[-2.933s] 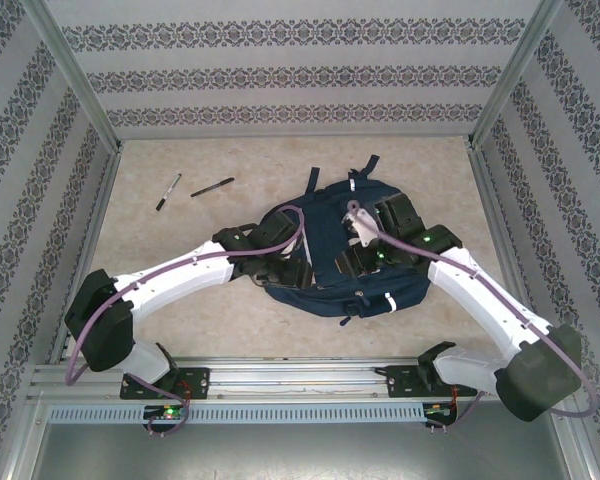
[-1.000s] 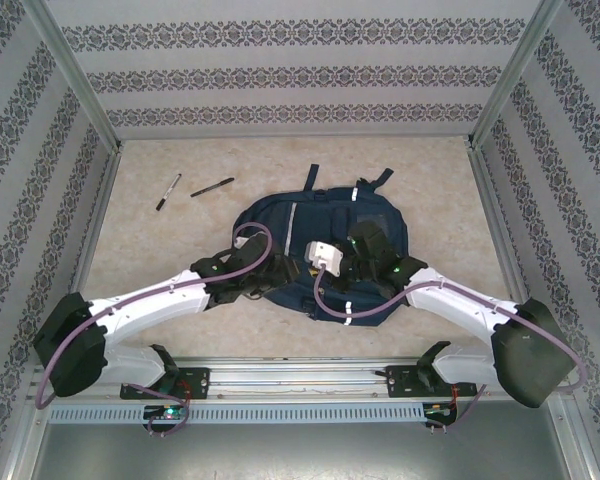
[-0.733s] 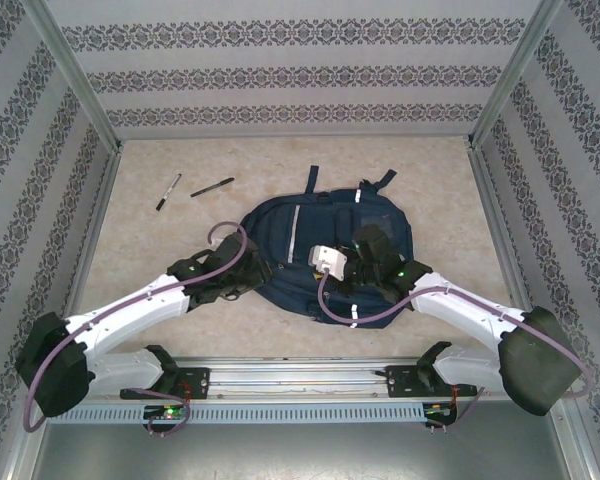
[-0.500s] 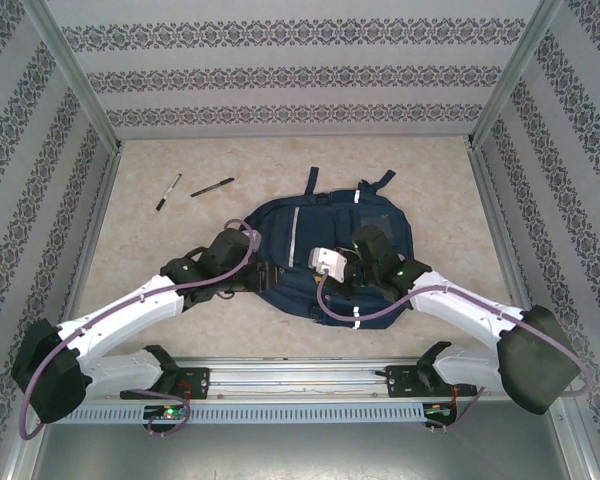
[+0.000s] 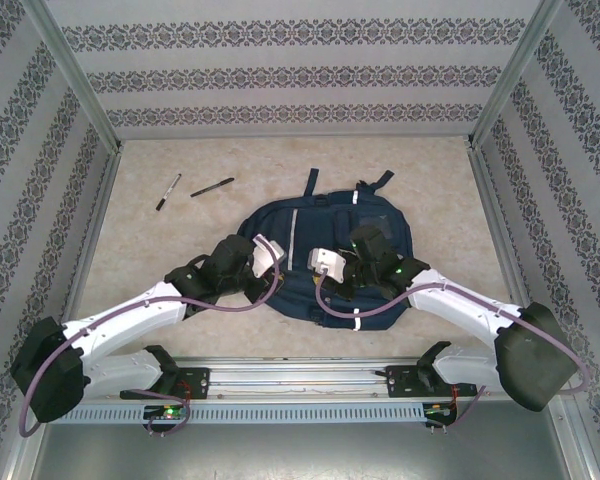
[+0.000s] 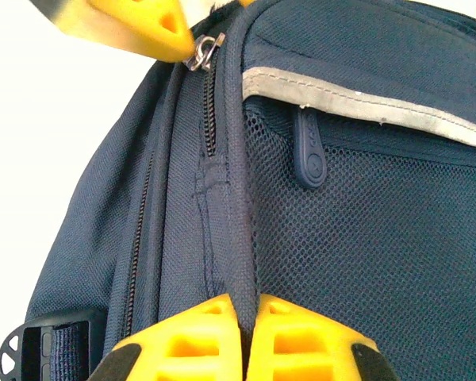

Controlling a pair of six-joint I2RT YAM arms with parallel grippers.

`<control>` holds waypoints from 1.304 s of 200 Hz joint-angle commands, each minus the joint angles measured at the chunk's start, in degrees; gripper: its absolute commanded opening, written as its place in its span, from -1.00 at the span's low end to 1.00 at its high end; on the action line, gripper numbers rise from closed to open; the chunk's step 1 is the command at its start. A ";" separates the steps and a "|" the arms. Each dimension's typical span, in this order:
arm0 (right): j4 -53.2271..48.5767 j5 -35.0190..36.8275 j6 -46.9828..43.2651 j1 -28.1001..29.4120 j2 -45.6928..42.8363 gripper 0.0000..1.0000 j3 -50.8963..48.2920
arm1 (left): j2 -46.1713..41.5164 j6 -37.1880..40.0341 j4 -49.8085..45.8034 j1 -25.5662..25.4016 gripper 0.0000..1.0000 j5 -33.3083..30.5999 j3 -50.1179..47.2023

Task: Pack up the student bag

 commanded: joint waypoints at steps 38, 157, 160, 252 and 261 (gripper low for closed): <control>-3.13 -7.12 -1.09 -0.23 -3.89 -1.00 0.47 | 2.57 17.85 13.74 -0.24 -0.12 15.21 -4.16; -21.42 2.84 -14.47 -5.83 -7.21 -1.00 3.91 | -1.92 22.05 11.69 4.42 -1.00 23.22 -7.85; -21.93 3.14 -14.75 -6.24 -7.28 -1.00 4.00 | -1.84 21.91 11.69 4.95 -1.00 23.80 -7.97; -28.12 14.51 -19.37 -9.36 -6.93 -1.00 4.19 | 0.90 22.15 -0.33 12.05 -1.00 26.31 -2.71; -28.95 16.88 -20.83 -9.67 -6.68 -1.00 4.10 | 1.41 20.82 -1.20 14.13 -1.00 22.01 -2.50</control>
